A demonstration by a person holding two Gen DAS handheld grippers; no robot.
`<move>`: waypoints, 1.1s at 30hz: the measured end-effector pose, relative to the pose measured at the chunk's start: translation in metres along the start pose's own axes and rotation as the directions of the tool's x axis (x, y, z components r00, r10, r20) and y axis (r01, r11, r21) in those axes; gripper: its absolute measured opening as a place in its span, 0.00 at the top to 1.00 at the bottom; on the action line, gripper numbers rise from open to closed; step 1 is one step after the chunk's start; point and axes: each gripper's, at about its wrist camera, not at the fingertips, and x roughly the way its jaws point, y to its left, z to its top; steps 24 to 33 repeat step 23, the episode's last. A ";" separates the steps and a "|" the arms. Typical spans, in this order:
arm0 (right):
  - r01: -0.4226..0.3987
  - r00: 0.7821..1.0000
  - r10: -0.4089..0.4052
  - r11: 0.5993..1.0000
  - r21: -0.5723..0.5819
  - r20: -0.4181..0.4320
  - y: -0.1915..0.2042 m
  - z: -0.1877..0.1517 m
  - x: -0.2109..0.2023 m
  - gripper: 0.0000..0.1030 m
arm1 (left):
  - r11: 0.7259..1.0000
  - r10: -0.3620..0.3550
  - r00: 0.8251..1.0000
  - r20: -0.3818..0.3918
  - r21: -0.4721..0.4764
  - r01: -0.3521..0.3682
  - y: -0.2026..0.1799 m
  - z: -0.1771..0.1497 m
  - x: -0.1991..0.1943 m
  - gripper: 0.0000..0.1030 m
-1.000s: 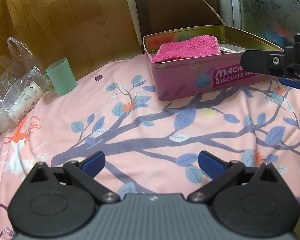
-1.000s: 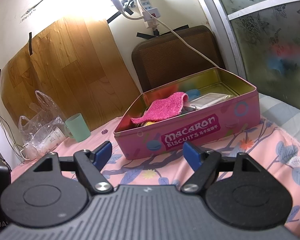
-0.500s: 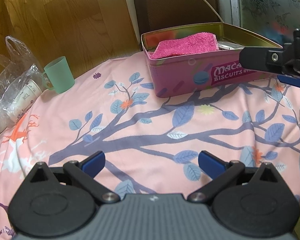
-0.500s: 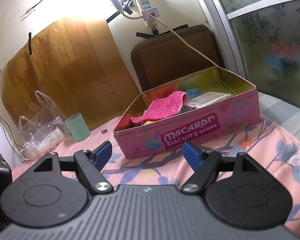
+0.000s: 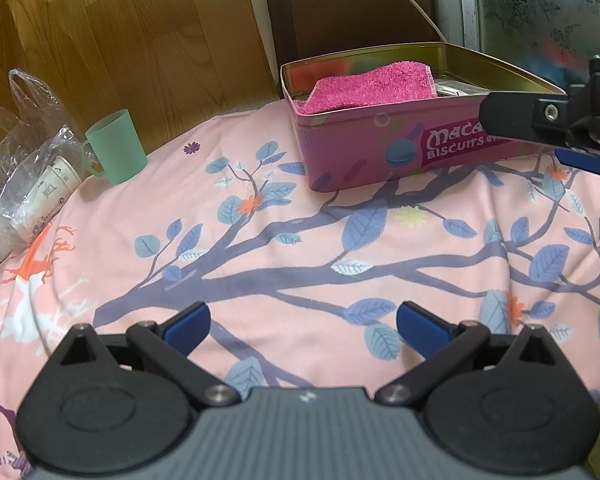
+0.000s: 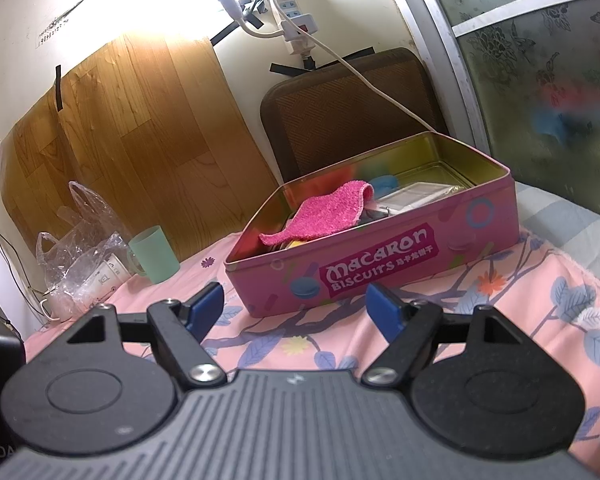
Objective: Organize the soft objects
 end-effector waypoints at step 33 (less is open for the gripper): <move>0.005 1.000 -0.005 1.000 0.001 0.001 0.000 -0.002 0.000 0.22 | 0.999 -0.034 0.999 0.020 0.001 0.034 0.003 0.000 -0.003 0.00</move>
